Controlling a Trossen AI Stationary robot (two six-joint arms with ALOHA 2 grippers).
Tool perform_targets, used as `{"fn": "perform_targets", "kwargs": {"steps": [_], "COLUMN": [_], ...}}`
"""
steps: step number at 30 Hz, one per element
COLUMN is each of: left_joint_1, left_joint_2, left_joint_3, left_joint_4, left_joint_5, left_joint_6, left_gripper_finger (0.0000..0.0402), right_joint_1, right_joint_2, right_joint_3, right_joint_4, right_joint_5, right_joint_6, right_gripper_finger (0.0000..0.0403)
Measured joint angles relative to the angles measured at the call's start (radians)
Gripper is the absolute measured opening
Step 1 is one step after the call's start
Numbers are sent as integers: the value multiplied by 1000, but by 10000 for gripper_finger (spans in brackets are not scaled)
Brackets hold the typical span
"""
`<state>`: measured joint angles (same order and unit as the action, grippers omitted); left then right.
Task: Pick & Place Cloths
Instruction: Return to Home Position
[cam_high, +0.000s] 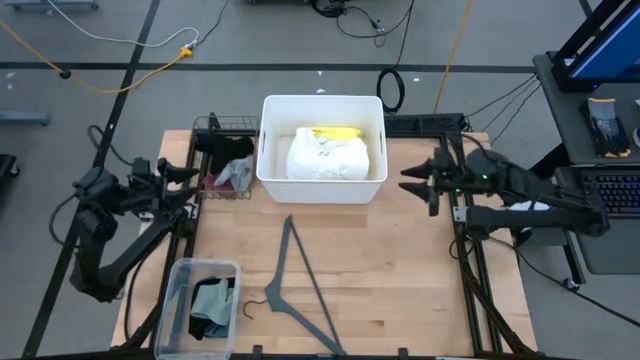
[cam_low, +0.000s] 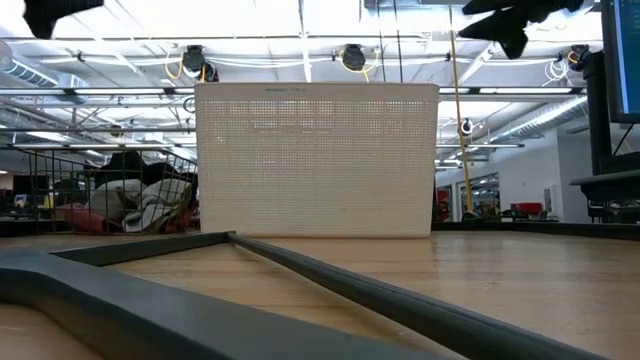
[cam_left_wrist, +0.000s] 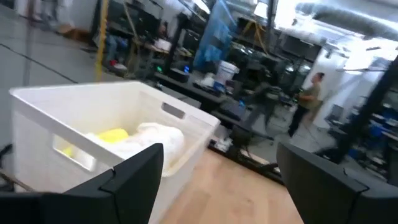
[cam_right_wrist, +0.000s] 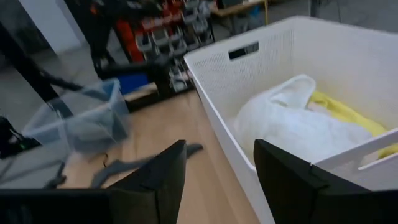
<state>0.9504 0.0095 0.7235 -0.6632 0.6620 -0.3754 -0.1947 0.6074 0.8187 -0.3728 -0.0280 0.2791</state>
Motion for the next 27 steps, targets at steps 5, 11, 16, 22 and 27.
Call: {"fn": "perform_targets", "kwargs": {"steps": [5, 11, 16, 22, 27], "left_joint_1": [34, 42, 21, -52, -156], "left_joint_2": [1, 3, 19, 88, 142], "left_joint_3": [-78, -202, -288, -292, -292], "left_joint_4": [101, 292, 415, 434, 423], "left_joint_5": [-5, -5, -1, 0, -65], "left_joint_6": [10, -37, -82, -61, 6], "left_gripper_finger": [315, 317, 323, 317, 315], "right_joint_1": [0, 0, 0, 0, 0], "right_joint_2": [-105, -149, -141, -126, -123], "right_joint_3": [-61, -75, -75, -75, -75], "right_joint_4": [57, 71, 92, 123, 122], "right_joint_5": [0, 4, 5, 5, 5], "right_joint_6": [9, 9, 9, 9, 9], "right_gripper_finger": [181, 181, 181, 181, 181]}}
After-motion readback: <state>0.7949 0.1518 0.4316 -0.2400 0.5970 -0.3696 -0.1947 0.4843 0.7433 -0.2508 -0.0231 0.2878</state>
